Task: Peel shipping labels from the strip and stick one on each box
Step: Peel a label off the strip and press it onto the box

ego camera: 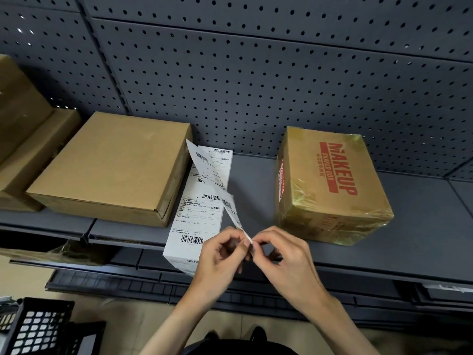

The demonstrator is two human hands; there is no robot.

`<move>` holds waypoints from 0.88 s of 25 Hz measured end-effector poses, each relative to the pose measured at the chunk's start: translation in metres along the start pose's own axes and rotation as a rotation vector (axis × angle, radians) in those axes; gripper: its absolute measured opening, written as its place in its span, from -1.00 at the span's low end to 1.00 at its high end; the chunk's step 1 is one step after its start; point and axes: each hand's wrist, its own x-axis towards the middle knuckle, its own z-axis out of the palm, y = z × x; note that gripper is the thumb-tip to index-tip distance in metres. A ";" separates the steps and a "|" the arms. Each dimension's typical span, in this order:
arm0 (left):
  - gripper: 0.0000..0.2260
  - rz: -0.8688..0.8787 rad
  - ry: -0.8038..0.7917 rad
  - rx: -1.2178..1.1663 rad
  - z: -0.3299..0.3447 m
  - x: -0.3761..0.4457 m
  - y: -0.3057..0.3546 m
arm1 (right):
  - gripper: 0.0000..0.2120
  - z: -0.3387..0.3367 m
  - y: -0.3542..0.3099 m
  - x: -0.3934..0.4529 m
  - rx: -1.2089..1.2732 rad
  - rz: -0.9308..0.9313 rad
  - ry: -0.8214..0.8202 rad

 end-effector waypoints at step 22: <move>-0.81 0.129 0.305 0.084 -0.016 0.022 0.028 | -0.80 0.009 -0.015 0.066 -0.016 -0.129 -0.085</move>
